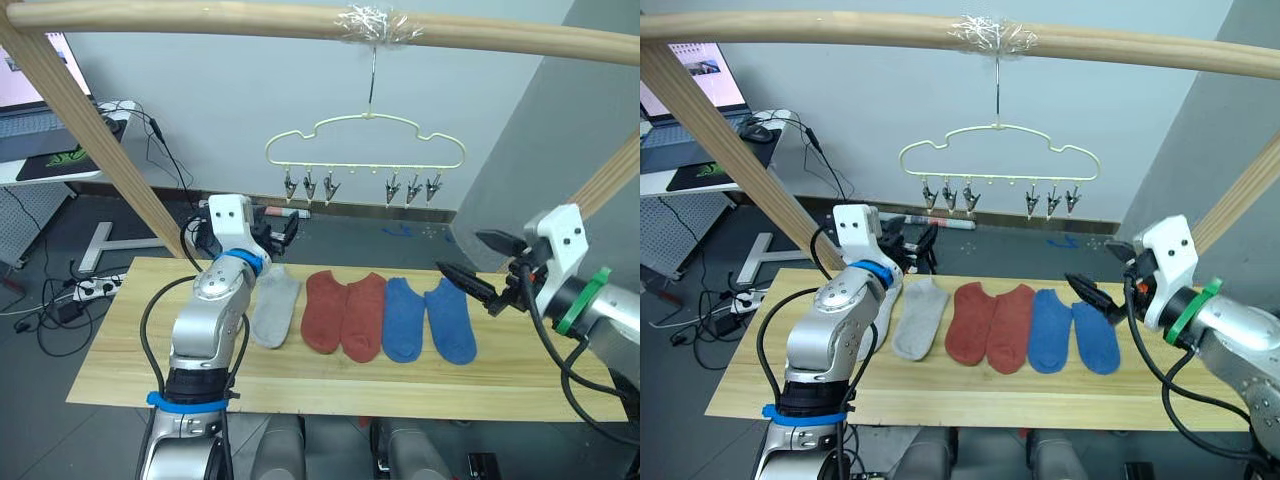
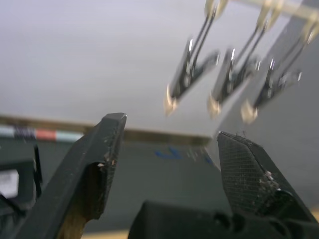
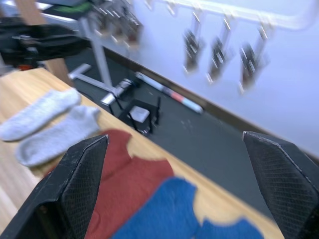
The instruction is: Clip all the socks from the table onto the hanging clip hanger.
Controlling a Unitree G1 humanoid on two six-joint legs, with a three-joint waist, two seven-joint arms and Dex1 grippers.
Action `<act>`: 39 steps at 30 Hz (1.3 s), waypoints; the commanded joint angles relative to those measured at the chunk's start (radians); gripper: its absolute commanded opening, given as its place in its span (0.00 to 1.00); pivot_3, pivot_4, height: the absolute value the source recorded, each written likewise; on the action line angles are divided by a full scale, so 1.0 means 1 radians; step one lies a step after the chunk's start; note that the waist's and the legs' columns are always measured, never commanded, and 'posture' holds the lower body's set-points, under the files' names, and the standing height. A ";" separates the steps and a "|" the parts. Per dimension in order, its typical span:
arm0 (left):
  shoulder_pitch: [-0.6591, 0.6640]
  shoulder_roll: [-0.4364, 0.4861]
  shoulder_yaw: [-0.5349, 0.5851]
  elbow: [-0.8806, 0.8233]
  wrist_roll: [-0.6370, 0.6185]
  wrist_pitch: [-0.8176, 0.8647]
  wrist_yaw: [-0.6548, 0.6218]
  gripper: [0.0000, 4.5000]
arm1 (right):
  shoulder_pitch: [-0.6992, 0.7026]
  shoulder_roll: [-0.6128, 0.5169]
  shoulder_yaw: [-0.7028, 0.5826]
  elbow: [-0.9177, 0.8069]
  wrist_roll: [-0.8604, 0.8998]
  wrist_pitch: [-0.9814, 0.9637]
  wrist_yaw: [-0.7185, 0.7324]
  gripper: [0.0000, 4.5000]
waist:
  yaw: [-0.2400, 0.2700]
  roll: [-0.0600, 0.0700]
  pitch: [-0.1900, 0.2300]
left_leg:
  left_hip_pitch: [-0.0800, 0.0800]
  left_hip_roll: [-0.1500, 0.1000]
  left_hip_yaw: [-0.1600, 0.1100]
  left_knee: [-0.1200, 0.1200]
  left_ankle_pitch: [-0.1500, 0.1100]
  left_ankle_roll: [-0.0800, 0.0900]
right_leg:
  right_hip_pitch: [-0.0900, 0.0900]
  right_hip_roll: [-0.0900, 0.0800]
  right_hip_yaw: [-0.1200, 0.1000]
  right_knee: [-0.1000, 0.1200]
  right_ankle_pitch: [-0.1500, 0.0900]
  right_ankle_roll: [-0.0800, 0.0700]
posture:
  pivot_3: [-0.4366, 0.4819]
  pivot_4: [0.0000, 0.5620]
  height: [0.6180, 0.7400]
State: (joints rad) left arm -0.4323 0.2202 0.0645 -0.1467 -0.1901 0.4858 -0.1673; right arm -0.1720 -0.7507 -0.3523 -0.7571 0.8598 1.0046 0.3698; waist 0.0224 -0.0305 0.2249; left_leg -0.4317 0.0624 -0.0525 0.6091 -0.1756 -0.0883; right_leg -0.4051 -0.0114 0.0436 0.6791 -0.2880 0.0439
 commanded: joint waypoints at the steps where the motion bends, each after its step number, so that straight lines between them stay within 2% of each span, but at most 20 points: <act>1: -0.023 -0.014 -0.016 0.014 0.035 -0.079 0.011 0.75 | -0.058 -0.038 0.001 0.004 0.037 0.012 0.009 1.00 | 0.000 0.000 0.000 | 0.000 0.000 0.000 0.000 0.000 0.000 | 0.000 0.000 0.000 0.000 0.000 0.000 | 0.54 0.38 1.00; 2: -0.026 -0.018 -0.019 0.024 0.043 -0.097 0.014 0.75 | -0.076 -0.045 0.006 0.007 0.044 0.014 0.010 1.00 | 0.000 0.000 0.000 | 0.000 0.000 0.000 0.000 0.000 0.000 | 0.000 0.000 0.000 0.000 0.000 0.000 | 0.54 0.38 1.00; 5: -0.038 -0.030 -0.022 0.054 0.059 -0.128 0.023 0.63 | -0.125 -0.064 0.020 0.016 0.059 0.016 0.014 1.00 | 0.000 0.000 0.000 | 0.000 0.000 0.000 0.001 0.000 0.000 | 0.000 0.000 0.000 0.000 0.000 0.000 | 0.53 0.40 1.00; 17: -0.148 -0.067 -0.015 0.224 0.091 -0.221 0.052 0.63 | -0.224 -0.092 0.037 -0.002 0.151 0.050 -0.028 1.00 | -0.004 -0.002 0.004 | 0.000 0.000 0.000 0.000 0.000 0.000 | 0.000 0.000 0.000 0.000 0.000 0.000 | 0.49 0.44 1.00; 28: -0.237 -0.115 -0.010 0.344 0.094 -0.295 0.070 0.63 | -0.184 -0.105 0.012 -0.046 0.237 0.059 -0.118 1.00 | -0.016 -0.002 0.006 | 0.000 0.000 0.000 0.000 0.000 0.000 | 0.000 0.000 0.000 0.000 0.000 0.001 | 0.46 0.42 1.00; 39: -0.268 -0.110 0.001 0.372 0.094 -0.318 0.088 0.63 | -0.145 -0.122 0.002 -0.060 0.299 0.040 -0.180 1.00 | -0.029 -0.002 0.006 | 0.000 0.000 0.000 0.000 0.000 0.000 | 0.000 0.001 0.000 0.000 0.000 0.002 | 0.45 0.42 1.00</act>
State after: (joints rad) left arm -0.6778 0.1104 0.0580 0.2422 -0.1027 0.1886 -0.0855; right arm -0.3216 -0.8572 -0.3209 -0.7861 1.1363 1.0657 0.1961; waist -0.0064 -0.0327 0.2313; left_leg -0.4322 0.0627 -0.0526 0.6095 -0.1756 -0.0882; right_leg -0.4051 -0.0108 0.0437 0.6791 -0.2884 0.0459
